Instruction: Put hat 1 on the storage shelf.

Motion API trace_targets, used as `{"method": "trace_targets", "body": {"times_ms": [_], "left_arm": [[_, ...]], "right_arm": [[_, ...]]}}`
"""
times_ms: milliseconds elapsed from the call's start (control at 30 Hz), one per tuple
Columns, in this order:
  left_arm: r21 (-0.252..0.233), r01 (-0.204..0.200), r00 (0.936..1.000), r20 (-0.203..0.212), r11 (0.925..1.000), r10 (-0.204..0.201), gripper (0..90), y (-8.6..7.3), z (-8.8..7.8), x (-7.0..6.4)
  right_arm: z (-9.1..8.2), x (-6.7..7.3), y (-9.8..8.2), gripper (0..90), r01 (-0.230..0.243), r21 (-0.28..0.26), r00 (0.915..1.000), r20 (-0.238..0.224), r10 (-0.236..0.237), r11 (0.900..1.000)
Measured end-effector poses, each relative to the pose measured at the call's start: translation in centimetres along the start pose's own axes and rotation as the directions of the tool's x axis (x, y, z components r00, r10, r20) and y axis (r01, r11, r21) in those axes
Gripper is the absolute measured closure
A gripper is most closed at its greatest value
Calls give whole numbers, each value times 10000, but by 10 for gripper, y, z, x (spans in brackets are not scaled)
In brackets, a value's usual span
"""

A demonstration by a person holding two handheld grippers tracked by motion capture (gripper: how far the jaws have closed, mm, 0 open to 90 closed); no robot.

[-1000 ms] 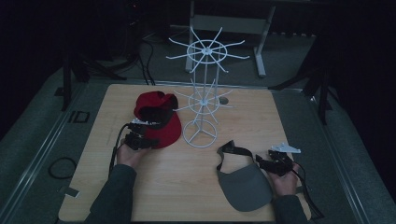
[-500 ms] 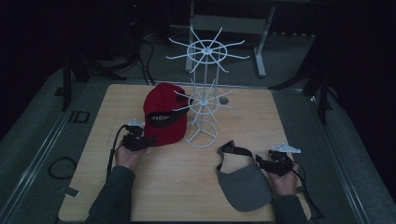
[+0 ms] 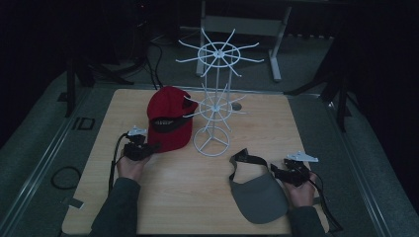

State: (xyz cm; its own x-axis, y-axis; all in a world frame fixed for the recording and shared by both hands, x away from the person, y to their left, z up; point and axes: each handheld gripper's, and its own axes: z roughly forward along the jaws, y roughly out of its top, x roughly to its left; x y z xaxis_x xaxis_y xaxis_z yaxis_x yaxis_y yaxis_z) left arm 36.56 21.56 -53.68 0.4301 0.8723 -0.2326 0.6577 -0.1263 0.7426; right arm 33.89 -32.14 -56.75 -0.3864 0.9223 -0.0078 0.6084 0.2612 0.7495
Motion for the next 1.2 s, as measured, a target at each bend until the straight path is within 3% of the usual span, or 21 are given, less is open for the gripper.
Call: {"method": "trace_targets", "body": {"times_ms": [167,633,733,1200], "left_arm": [[-263,-7,9999,-157,9997,3,862,2,-9,3],[-443,145,9990,-420,9989,-163,862,7,-23,9],[-495,161,9978,-637,9986,-193,861,9,-26,9],[-938,235,9970,-706,9953,-302,861,13,-39,13]], "right_arm": [[0,0,0,348,1,0,10000,0,-1,10000],[0,0,0,346,7,0,10000,-7,-7,10000],[0,0,0,345,13,1,10000,-12,-13,10000],[0,0,0,343,16,5,10000,-20,-16,10000]]}}
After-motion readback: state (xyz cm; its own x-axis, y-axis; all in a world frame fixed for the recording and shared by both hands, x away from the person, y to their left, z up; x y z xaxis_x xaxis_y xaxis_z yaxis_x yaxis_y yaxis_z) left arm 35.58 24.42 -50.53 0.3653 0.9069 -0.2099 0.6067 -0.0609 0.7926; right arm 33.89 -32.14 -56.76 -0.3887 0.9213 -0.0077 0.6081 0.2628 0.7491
